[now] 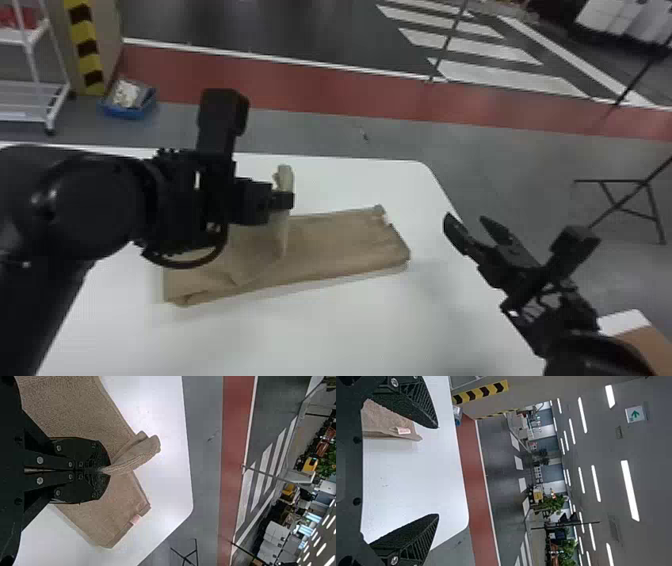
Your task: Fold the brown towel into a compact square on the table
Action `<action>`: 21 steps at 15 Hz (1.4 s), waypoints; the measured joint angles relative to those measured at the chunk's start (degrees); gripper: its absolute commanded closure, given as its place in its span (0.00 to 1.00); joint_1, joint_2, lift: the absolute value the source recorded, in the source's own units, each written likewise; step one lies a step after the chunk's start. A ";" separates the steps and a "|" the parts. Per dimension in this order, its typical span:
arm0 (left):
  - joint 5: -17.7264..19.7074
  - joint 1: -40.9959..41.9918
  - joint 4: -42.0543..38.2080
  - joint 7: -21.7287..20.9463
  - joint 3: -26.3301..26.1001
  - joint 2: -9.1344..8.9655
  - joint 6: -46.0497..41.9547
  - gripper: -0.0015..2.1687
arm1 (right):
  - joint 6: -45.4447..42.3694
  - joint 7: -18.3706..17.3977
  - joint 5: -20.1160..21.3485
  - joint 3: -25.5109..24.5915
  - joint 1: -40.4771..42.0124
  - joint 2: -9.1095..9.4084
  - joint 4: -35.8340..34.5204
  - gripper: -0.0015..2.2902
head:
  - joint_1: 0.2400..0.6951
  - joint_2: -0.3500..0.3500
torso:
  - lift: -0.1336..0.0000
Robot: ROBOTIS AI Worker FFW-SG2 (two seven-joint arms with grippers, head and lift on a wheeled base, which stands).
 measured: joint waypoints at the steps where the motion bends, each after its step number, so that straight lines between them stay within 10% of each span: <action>1: -0.62 -0.09 0.47 0.15 -0.78 -0.08 -0.09 0.71 | -0.14 0.03 -0.20 -0.12 0.07 0.14 0.50 0.04 | 0.98 0.00 | 0.07; 5: -1.89 -0.28 3.07 1.37 -2.52 -0.12 -4.92 0.70 | -0.64 0.32 -0.57 -0.44 0.24 0.25 1.28 0.04 | 0.99 0.00 | 0.07; 6: -1.91 -0.26 3.55 1.76 -2.68 -0.12 -6.28 0.58 | -0.72 0.37 -0.62 -0.60 0.24 0.20 1.53 0.04 | 0.99 0.00 | 0.07; 7: -1.92 -0.13 4.09 2.02 -3.08 -0.12 -8.20 0.20 | -0.90 0.53 -0.84 -0.70 0.23 0.12 1.88 0.04 | 0.98 0.00 | 0.07; 8: -1.96 0.00 4.67 1.25 -3.69 -0.12 -10.18 0.02 | -1.15 0.65 -1.13 -0.78 0.22 0.06 2.25 0.04 | 0.98 0.00 | 0.07; 21: -3.52 3.10 5.02 -2.34 -5.85 0.54 -16.50 0.01 | 2.06 -0.12 -2.06 0.01 -0.18 0.59 0.32 0.13 | 0.99 0.00 | 0.07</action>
